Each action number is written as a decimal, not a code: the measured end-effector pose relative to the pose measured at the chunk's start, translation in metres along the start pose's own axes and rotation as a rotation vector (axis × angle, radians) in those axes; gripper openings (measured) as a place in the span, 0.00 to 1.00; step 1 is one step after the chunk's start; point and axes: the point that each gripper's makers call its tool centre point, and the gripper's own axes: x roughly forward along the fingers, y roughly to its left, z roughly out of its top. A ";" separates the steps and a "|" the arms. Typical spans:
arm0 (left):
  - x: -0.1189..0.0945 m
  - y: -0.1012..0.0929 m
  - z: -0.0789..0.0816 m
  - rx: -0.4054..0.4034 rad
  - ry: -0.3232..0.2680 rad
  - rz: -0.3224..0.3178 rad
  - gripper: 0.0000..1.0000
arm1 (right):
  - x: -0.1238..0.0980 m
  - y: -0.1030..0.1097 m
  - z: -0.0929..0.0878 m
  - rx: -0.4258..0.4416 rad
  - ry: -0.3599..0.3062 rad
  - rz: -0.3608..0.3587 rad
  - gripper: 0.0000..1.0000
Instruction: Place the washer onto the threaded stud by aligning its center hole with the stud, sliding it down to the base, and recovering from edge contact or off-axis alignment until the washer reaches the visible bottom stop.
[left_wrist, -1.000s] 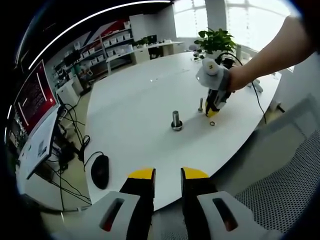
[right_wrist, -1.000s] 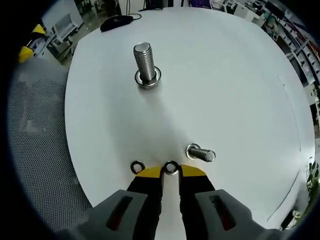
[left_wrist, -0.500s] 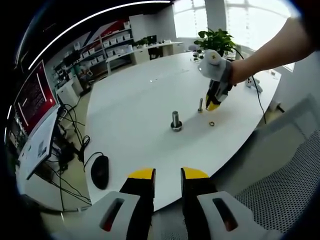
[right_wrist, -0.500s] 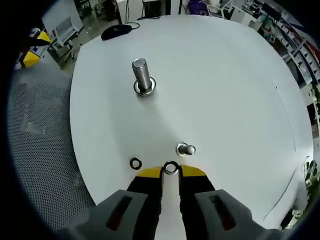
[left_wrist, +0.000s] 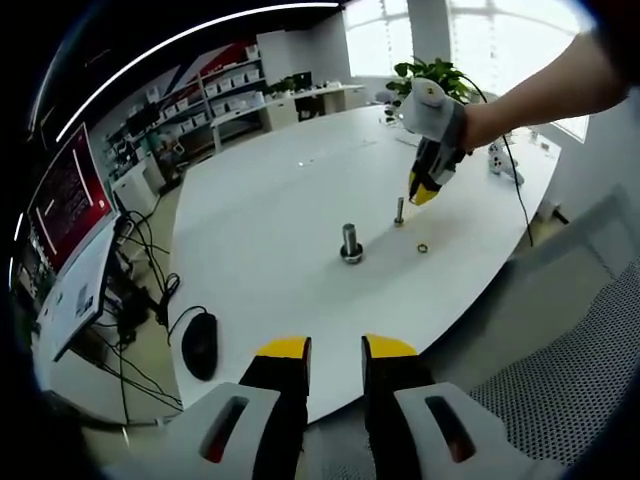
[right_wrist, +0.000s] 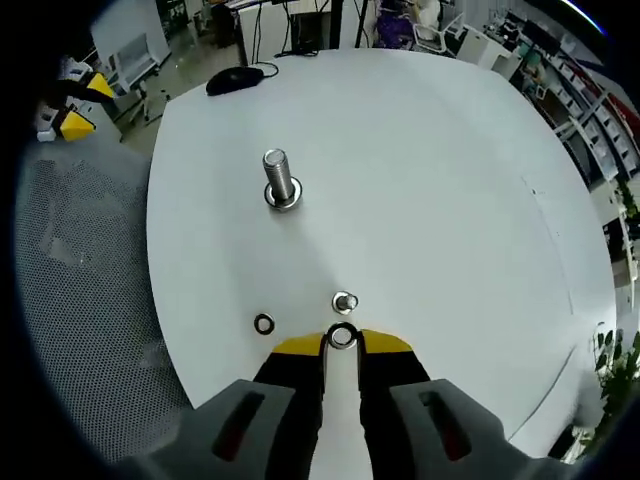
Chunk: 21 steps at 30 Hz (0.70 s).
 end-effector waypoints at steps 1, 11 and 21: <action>0.000 0.000 0.000 -0.001 -0.001 0.000 0.18 | 0.000 -0.001 0.000 -0.002 -0.001 -0.001 0.14; 0.000 0.000 0.000 0.000 -0.002 0.000 0.18 | -0.002 -0.002 0.003 -0.015 0.000 -0.003 0.14; 0.000 0.000 0.001 0.001 -0.005 -0.001 0.18 | -0.006 -0.003 0.011 -0.028 -0.015 -0.006 0.14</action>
